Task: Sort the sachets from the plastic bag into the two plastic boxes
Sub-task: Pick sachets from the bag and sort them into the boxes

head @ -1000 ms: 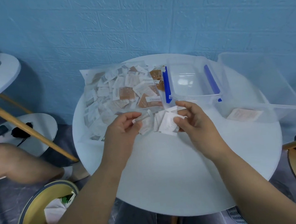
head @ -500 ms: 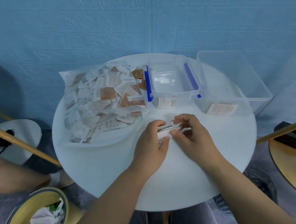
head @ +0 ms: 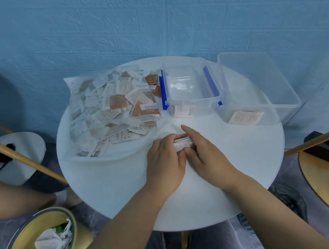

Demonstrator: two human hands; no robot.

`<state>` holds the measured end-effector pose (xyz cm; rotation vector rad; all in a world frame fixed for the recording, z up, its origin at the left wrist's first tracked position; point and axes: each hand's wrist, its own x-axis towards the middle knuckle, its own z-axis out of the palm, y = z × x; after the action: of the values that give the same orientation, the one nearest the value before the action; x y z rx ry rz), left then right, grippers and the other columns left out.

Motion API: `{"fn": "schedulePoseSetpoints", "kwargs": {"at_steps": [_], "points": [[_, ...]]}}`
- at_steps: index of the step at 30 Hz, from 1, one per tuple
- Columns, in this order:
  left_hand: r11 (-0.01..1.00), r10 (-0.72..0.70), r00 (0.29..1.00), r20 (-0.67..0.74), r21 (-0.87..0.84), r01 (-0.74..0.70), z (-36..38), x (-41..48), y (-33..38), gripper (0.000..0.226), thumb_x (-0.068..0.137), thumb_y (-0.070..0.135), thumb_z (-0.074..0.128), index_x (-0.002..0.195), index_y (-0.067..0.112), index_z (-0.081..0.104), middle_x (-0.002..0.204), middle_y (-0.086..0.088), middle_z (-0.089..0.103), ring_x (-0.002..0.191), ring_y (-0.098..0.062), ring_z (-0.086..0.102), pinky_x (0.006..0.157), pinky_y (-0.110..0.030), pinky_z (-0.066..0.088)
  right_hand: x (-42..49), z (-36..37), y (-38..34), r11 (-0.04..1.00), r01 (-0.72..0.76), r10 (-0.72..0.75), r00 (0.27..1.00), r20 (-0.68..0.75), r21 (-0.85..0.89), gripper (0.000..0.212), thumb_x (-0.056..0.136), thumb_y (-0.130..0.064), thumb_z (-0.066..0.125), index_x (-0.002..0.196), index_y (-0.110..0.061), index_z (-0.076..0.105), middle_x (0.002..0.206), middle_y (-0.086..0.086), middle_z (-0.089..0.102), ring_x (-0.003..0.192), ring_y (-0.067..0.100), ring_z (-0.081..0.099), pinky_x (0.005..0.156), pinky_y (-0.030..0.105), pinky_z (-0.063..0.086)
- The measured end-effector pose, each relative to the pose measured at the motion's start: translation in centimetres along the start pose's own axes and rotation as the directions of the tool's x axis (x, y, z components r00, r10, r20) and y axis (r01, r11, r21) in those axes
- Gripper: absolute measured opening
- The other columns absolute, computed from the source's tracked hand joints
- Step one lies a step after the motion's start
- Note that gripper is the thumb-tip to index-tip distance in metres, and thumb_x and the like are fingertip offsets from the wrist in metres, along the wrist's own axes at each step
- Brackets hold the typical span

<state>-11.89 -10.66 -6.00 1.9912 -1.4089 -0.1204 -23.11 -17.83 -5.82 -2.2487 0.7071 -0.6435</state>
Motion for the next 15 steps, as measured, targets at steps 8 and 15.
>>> {"fn": "schedulePoseSetpoints", "kwargs": {"at_steps": [8, 15], "points": [[1.0, -0.009, 1.0, 0.028, -0.014, 0.009, -0.2, 0.3, -0.2, 0.03, 0.091, 0.022, 0.055, 0.117, 0.008, 0.054, 0.105, -0.007, 0.061, 0.102, -0.024, 0.049, 0.083, -0.03, 0.036, 0.4, -0.9, -0.5, 0.997, -0.054, 0.051, 0.997, 0.052, 0.058, 0.044, 0.094, -0.009, 0.047, 0.136, -0.019, 0.038, 0.121, -0.004, 0.054, 0.099, 0.002, 0.049, 0.085, 0.001, 0.032], [0.988, 0.025, 0.997, 0.071, -0.157, -0.014, -2.3, 2.2, 1.2, 0.029, 0.092, 0.026, 0.052, 0.119, 0.014, 0.046, 0.104, -0.002, 0.057, 0.094, -0.017, 0.054, 0.075, -0.024, 0.041, 2.4, -4.9, -1.8, 0.999, 0.012, -0.015, 0.997, 0.073, 0.04, 0.024, 0.09, -0.011, 0.057, 0.112, -0.02, 0.057, 0.103, -0.008, 0.059, 0.093, 0.002, 0.055, 0.079, 0.007, 0.042]]}}
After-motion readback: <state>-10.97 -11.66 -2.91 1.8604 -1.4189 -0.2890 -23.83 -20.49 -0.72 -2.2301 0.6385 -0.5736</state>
